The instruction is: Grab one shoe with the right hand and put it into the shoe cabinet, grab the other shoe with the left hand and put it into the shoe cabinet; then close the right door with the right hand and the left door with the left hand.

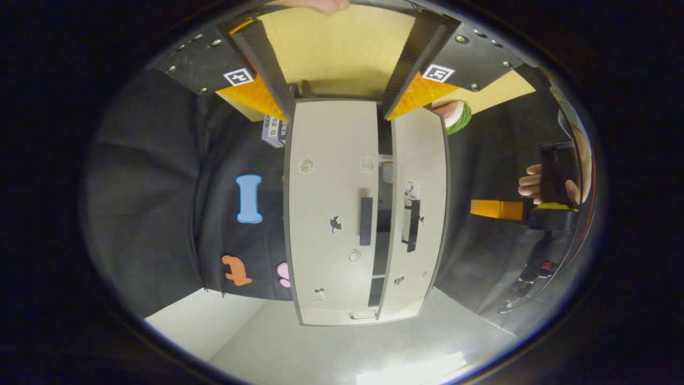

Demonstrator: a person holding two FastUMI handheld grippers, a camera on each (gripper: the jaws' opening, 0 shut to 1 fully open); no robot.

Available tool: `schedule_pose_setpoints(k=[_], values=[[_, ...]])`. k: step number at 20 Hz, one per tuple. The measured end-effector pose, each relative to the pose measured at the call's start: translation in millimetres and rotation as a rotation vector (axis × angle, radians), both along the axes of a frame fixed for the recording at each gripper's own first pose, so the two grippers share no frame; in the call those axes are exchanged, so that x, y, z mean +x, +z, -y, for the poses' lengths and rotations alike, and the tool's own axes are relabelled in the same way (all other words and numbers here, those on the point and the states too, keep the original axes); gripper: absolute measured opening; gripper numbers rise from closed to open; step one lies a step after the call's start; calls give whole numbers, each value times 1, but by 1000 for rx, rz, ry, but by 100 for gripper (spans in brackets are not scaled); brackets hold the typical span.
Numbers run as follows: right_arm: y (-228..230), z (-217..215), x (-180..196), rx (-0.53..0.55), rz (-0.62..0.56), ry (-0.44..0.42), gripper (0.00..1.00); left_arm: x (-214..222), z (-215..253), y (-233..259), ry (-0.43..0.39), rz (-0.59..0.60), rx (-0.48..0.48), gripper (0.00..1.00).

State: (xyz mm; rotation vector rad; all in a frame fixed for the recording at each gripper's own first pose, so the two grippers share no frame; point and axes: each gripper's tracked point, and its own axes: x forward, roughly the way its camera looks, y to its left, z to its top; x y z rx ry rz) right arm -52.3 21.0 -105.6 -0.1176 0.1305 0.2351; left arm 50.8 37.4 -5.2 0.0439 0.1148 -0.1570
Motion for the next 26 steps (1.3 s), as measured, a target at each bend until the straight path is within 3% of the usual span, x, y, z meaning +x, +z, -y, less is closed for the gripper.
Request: schedule_pose_setpoints(k=[1,4,5,7,8,13,14,15,21,26], values=[[-1,-1,0,0,0,0,99,-6,-1,-5,1,-11,5,95],[6,-4,-2,20,19,0,94,-27,-7,-13,14,-25,-5,93],[8,-5,-2,25,27,3,98,-31,-9,-12,19,-16,-17,95],[13,-6,-4,22,42,5,94,-39,-9,-13,14,2,-20,95],[15,-6,-3,20,49,4,99,-45,-9,-13,18,4,-19,95],[21,-10,-6,26,50,6,99,-72,-2,-20,-1,-16,-29,96],[24,-11,-6,29,56,7,98,-76,-1,-23,0,-21,-23,92],[28,-12,-6,31,65,5,99,-79,-3,-25,5,-20,-21,96],[42,-12,3,-3,98,1,98,-103,-15,-29,77,30,2,96],[50,-17,2,22,94,11,100,-118,-7,-21,47,56,8,96]])
